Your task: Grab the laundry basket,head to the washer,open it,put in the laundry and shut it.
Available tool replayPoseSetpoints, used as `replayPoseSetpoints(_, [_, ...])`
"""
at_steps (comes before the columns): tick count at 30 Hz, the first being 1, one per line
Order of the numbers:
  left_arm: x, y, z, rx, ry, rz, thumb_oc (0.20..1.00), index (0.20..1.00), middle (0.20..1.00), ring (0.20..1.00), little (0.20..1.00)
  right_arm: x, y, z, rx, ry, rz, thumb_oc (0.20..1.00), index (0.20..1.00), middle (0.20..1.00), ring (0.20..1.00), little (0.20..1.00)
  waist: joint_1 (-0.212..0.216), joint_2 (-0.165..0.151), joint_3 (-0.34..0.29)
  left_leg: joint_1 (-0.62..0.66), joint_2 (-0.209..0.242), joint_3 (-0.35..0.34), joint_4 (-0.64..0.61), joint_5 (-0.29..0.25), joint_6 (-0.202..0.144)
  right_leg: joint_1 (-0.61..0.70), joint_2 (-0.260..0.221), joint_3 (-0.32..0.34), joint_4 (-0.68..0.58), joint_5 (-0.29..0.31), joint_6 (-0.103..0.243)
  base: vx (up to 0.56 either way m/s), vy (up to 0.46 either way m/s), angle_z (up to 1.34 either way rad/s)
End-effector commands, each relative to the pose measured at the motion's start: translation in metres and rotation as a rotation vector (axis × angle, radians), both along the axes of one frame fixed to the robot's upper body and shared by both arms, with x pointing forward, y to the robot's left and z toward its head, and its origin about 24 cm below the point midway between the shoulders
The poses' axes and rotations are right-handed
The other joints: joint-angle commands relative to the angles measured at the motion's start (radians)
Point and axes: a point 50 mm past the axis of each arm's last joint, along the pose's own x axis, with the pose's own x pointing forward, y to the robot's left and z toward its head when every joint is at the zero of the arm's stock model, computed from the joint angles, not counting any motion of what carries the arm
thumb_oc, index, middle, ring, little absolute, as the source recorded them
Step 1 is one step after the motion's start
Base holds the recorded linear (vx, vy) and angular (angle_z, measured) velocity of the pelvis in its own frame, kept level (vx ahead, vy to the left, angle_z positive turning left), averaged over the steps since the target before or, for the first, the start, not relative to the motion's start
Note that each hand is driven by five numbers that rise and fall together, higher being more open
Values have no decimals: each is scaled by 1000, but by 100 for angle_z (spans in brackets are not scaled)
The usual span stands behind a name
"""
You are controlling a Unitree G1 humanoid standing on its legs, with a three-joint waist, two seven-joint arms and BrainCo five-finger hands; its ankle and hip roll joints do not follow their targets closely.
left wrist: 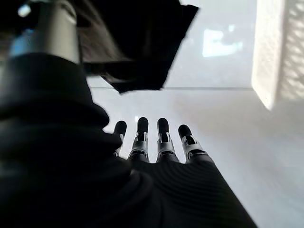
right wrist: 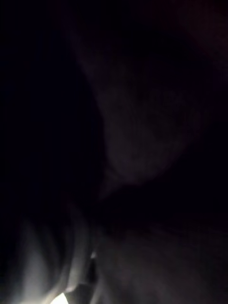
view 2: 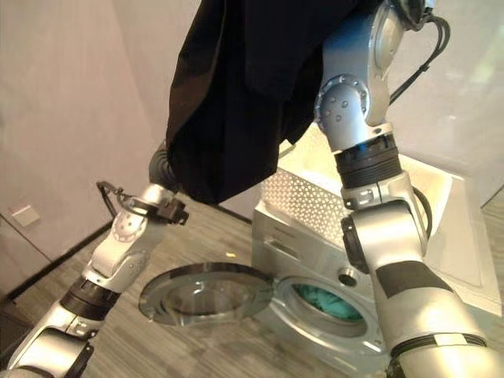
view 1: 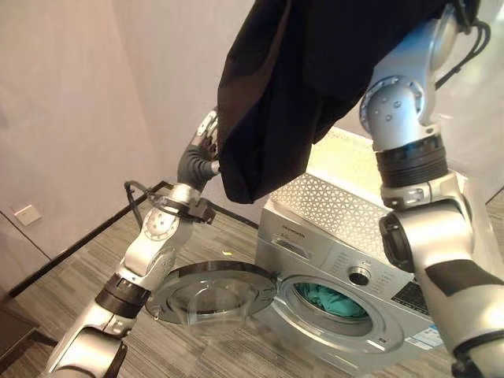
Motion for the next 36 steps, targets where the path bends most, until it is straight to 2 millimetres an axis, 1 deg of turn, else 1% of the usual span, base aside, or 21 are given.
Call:
replayPoseSetpoints(1, [4, -10, 35, -47, -140, -20, 1000, 1000, 1000, 1000, 1000, -27, 10, 36, -26, -155, -3, 200, 200, 200, 200, 200, 14, -23, -32, -6, -3, -28, 0, 21, -19, 24, -52, 52, 9, 32, 48, 6, -21, -16])
replayPoseSetpoints(4, [4, -21, 42, -96, -126, -93, 1000, 1000, 1000, 1000, 1000, -29, 20, 32, -48, -161, 19, 200, 200, 200, 200, 200, 3, -13, -28, -7, 1, -22, 0, 22, -19, 17, -46, 62, 9, 27, 45, 1, -5, -2])
replayPoseSetpoints(8, [2, -27, 43, -126, -113, -154, 1000, 1000, 1000, 1000, 1000, -25, 23, 32, -67, -143, 14, 200, 200, 200, 200, 200, 1, -10, -26, -5, 5, -15, 0, 22, -18, 9, -40, 75, 8, 26, 42, 12, -13, -4])
replayPoseSetpoints(11, [-5, -28, 45, -112, -136, -179, 1000, 1000, 1000, 1000, 1000, -20, 16, 36, -74, -118, -15, 200, 200, 200, 200, 200, 1, -7, -24, -5, 8, -10, 0, 23, -20, 6, -35, 81, 6, 24, 40, 22, -25, -8])
replayPoseSetpoints(12, [-10, -24, 43, -95, -149, -189, 1000, 1000, 1000, 1000, 1000, -17, 8, 39, -79, -111, -45, 200, 200, 200, 200, 200, -1, -7, -24, -5, 9, -8, 0, 24, -22, 3, -33, 84, 4, 22, 39, 16, -10, -3])
replayPoseSetpoints(14, [-11, -20, 41, -84, -149, -183, 1000, 1000, 1000, 1000, 1000, -17, 5, 42, -81, -111, -52, 200, 200, 200, 200, 200, -2, -6, -25, -6, 10, -7, 0, 24, -22, 1, -32, 86, 3, 21, 39, 0, 0, 0])
replayPoseSetpoints(16, [-13, -9, 30, -51, -130, -151, 1000, 1000, 1000, 1000, 1000, -14, -4, 46, -86, -105, -72, 200, 200, 200, 200, 200, -2, -7, -26, -5, 11, -4, 0, 23, -24, 1, -29, 88, 3, 20, 38, 18, -10, -8])
replayPoseSetpoints(17, [-13, -9, 30, -50, -129, -150, 1000, 1000, 1000, 1000, 1000, -14, -4, 46, -86, -105, -70, 200, 200, 200, 200, 200, -2, -6, -27, -5, 11, -3, 0, 23, -24, 0, -29, 89, 3, 19, 37, 21, -19, -17])
replayPoseSetpoints(18, [-15, 5, 20, -15, -111, -112, 1000, 1000, 1000, 1000, 1000, -14, -10, 52, -80, -111, -78, 200, 200, 200, 200, 200, 0, -7, -29, -1, 13, -2, 0, 22, -25, 1, -25, 90, 3, 18, 37, 20, -18, -15])
replayPoseSetpoints(20, [-18, 20, 9, -10, -75, -75, 1000, 1000, 1000, 1000, 1000, -14, -18, 59, -74, -114, -98, 200, 200, 200, 200, 200, 5, -8, -32, 3, 15, -2, 1, 22, -28, 5, -20, 90, 2, 14, 36, 22, -23, -8])
replayPoseSetpoints(22, [-23, 31, -2, -15, -29, -55, 1000, 1000, 1000, 1000, 1000, -15, -21, 63, -76, -120, -106, 200, 200, 200, 200, 200, 10, -7, -33, 6, 17, -3, 1, 21, -30, 9, -15, 88, 2, 10, 35, 0, 0, 0])
replayPoseSetpoints(23, [-23, 32, -2, -15, -28, -55, 1000, 1000, 1000, 1000, 1000, -15, -21, 63, -76, -119, -104, 200, 200, 200, 200, 200, 9, -7, -34, 6, 17, -3, 1, 21, -30, 9, -15, 88, 2, 10, 34, 0, 0, 0])
replayPoseSetpoints(24, [-28, 38, -7, -4, -16, -45, 1000, 1000, 1000, 1000, 1000, -16, -21, 65, -78, -127, -105, 200, 200, 200, 200, 200, 13, -7, -35, 7, 18, -4, 2, 22, -31, 10, -13, 87, 2, 8, 34, 0, 0, 0])
replayPoseSetpoints(27, [-30, 40, -12, -9, 4, -48, 1000, 1000, 1000, 1000, 1000, -16, -19, 65, -76, -129, -95, 200, 200, 200, 200, 200, 14, -7, -38, 8, 19, -5, 1, 22, -32, 10, -9, 88, 2, 6, 33, 0, 0, 0])
replayPoseSetpoints(31, [-35, 40, -14, -11, 6, -55, 1000, 1000, 1000, 1000, 1000, -20, -13, 65, -90, -151, -84, 200, 200, 200, 200, 200, 19, -10, -37, 7, 22, -9, 1, 23, -31, 10, -7, 85, 2, 5, 30, 0, 0, 0])
replayPoseSetpoints(33, [-40, 37, -15, -20, 11, -81, 1000, 1000, 1000, 1000, 1000, -25, -1, 63, -112, -182, -53, 200, 200, 200, 200, 200, 27, -13, -35, 3, 21, -13, 0, 22, -30, 10, -5, 82, 2, 3, 29, 0, 0, 0])
replayPoseSetpoints(36, [-41, 34, -14, -20, 3, -91, 1000, 1000, 1000, 1000, 1000, -26, 1, 62, -115, -188, -51, 200, 200, 200, 200, 200, 28, -15, -35, 1, 21, -16, 0, 22, -29, 11, -4, 80, 2, 3, 29, 0, 0, 0])
